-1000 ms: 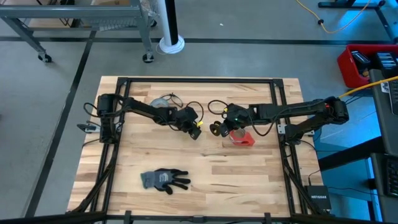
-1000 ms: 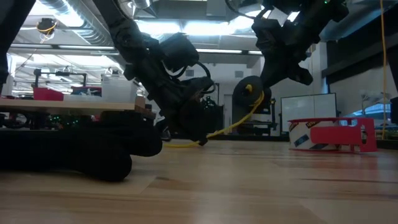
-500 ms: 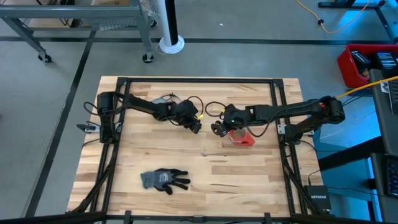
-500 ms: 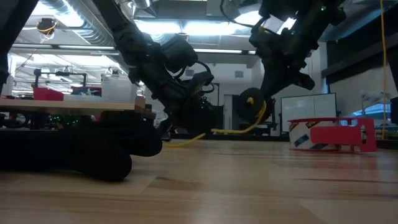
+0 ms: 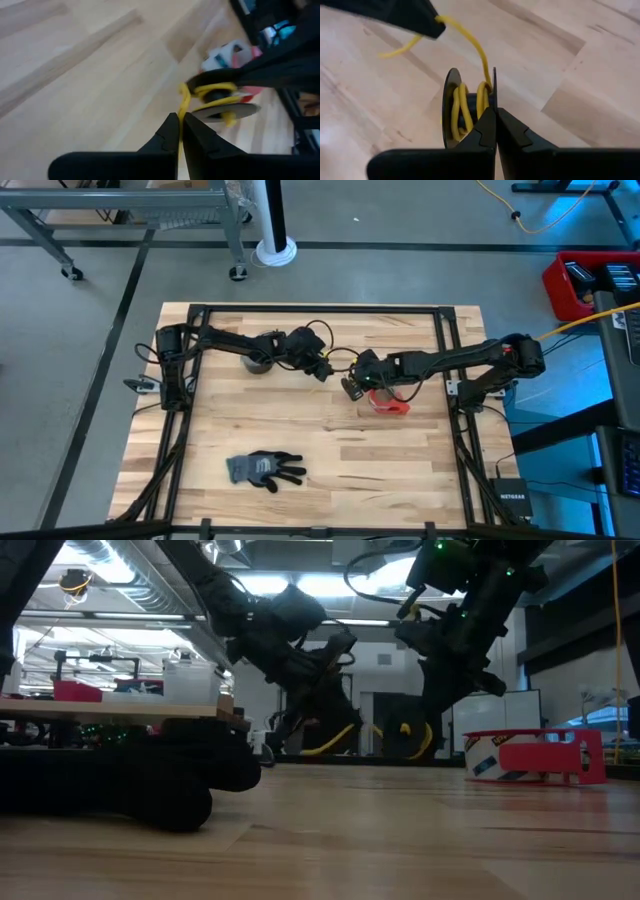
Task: Coil cords
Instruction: Coil the yellow wire onto the spool
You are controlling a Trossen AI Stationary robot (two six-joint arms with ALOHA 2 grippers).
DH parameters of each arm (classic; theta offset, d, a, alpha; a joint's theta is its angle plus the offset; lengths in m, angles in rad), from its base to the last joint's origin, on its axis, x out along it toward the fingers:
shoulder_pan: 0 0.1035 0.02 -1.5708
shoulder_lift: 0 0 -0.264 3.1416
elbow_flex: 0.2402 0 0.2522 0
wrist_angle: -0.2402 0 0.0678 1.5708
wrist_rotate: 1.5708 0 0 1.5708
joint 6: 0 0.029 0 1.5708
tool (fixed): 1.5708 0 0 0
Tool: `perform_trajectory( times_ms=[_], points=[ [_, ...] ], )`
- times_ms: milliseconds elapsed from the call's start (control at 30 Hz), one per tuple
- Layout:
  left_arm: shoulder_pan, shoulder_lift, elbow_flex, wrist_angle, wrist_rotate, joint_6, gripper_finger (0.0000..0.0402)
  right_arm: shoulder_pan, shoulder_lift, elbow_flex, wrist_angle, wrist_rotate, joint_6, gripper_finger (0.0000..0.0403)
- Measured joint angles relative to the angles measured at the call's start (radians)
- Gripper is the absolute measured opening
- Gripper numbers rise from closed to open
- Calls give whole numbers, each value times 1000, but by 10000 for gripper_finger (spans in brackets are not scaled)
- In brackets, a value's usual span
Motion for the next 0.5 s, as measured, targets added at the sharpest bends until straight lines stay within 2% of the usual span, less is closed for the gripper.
perform_trajectory(
  times_ms=[500],
  points=[
    [-110,1,90,3,-6,42,0,-1,0,0,89,134,52,5]
  ],
)
